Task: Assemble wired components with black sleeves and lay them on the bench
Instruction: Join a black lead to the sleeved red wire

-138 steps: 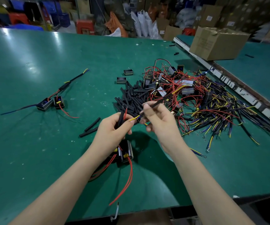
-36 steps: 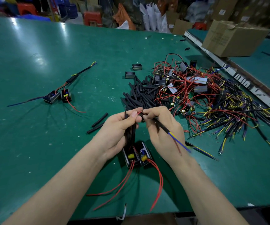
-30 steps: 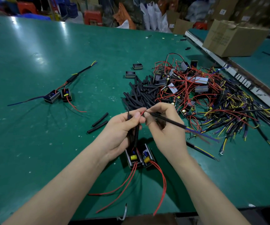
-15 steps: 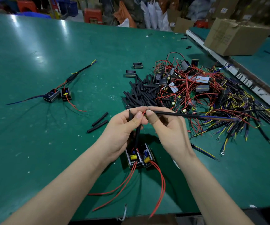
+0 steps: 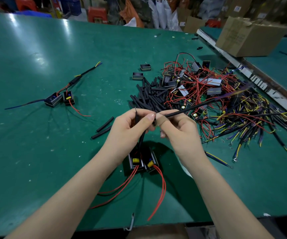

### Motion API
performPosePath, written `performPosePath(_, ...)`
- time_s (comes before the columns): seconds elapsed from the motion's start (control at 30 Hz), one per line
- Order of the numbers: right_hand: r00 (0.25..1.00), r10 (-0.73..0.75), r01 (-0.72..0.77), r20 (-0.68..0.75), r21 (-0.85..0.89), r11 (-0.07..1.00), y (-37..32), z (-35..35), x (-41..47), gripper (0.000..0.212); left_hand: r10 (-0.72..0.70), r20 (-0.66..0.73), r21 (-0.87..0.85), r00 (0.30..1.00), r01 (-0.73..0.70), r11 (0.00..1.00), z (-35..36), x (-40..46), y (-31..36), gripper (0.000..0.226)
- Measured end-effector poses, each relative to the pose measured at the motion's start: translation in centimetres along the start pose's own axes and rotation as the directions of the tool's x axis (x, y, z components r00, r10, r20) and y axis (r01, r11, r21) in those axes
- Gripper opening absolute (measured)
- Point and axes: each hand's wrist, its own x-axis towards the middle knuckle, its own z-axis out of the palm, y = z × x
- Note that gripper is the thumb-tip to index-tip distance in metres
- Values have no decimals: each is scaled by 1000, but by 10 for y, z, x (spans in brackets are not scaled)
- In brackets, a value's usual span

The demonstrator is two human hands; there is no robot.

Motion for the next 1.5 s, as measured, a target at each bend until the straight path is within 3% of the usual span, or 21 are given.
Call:
performPosePath(0.2, 991, 124, -132, 52, 219, 967, -7, -2, 0, 21, 71, 50, 84, 996, -75, 994, -5, 1, 3, 12)
performPosePath(0.3, 968, 191, -243, 163, 421, 874, -14, -7, -1, 23, 90, 47, 88, 995, -94, 992, -6, 1, 3, 12)
performPosePath(0.37, 953, 200, -283, 226, 433, 856, -17, -9, -2, 17, 98, 29, 107, 995, -101, 989, -7, 1, 2, 12)
performPosePath(0.63, 981, 138, -165, 133, 213, 963, -11, -12, -3, 29, 93, -28, 310, 995, -80, 947, -7, -1, -2, 9)
performPosePath(0.87, 996, -47, 48, 70, -13, 999, -3, -8, -3, 16, -16, -39, 289, 999, 27, 957, -6, 1, -3, 20)
performPosePath(0.97, 959, -272, 281, 74, -341, 897, 4, -9, -2, 16, -37, -38, 328, 999, 47, 943, -8, 3, -5, 14)
performPosePath(1.03, 922, -370, 379, 111, -447, 810, 6, -9, -2, 18, -58, -24, 338, 998, 63, 939, -9, 3, -5, 14)
performPosePath(1.33, 918, -389, 361, 81, -581, 729, 7, -13, -2, 21, -199, 16, 160, 980, 194, 968, -8, 3, -3, 17)
performPosePath(1.5, 877, -481, 431, 0, -446, 785, 4, -11, -3, 16, -256, 106, 11, 961, 256, 967, -7, 3, 2, 27)
